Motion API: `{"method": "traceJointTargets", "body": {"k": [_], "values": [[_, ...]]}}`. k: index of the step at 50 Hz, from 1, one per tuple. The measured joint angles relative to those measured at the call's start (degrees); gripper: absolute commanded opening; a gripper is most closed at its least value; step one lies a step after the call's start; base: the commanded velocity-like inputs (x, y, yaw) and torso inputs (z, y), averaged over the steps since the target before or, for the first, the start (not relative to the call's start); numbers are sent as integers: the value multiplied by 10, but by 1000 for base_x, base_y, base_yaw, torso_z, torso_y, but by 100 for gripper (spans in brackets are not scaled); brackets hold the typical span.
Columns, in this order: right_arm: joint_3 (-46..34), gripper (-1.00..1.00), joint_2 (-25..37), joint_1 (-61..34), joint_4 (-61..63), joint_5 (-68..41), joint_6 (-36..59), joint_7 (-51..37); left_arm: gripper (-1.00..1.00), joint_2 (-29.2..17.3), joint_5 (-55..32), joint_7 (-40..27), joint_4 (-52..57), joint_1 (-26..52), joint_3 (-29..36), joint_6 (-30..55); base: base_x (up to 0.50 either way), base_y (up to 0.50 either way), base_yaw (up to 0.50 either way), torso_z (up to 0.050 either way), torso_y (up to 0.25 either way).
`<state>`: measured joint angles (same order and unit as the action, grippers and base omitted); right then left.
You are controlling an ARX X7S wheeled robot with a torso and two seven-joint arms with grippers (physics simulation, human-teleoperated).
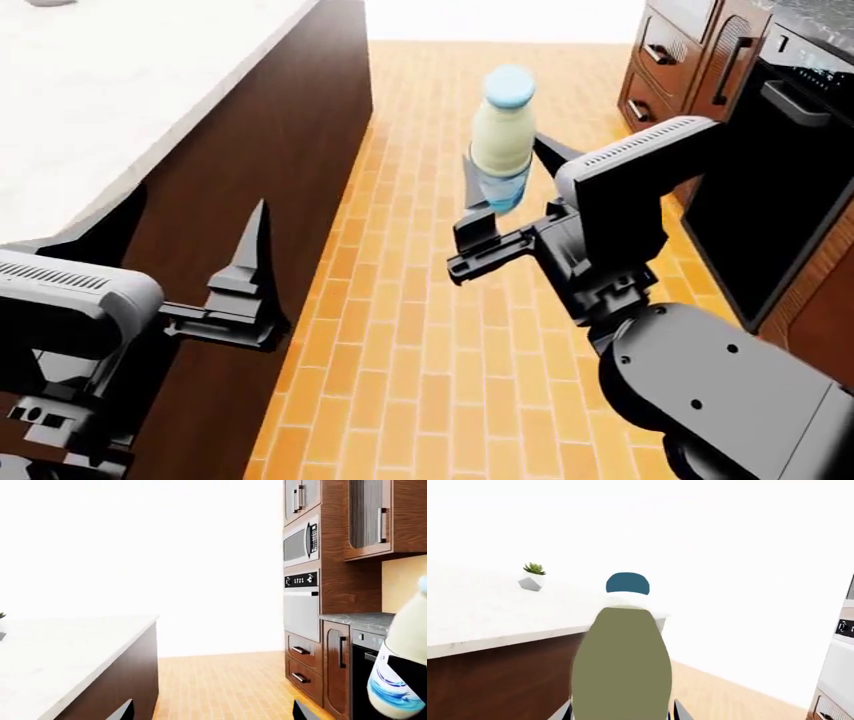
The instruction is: Move the drinks to the dining counter.
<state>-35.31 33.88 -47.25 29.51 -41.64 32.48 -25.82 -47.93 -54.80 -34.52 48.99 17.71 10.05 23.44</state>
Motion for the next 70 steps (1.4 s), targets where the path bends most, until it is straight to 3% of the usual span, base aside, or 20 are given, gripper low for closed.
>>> {"method": "traceJointTargets", "body": {"k": [25,70], "values": [[1,-100,-3,-6,-11,0,6,-6,100,-1,-1,0,-3,1,3,-2,-356,-22,0,0,1],[-14,-100,-3,-17,-12,5,18,-4,100,-3,1,1,-6,0,7,-8,-499,-31,0,0,0]]}}
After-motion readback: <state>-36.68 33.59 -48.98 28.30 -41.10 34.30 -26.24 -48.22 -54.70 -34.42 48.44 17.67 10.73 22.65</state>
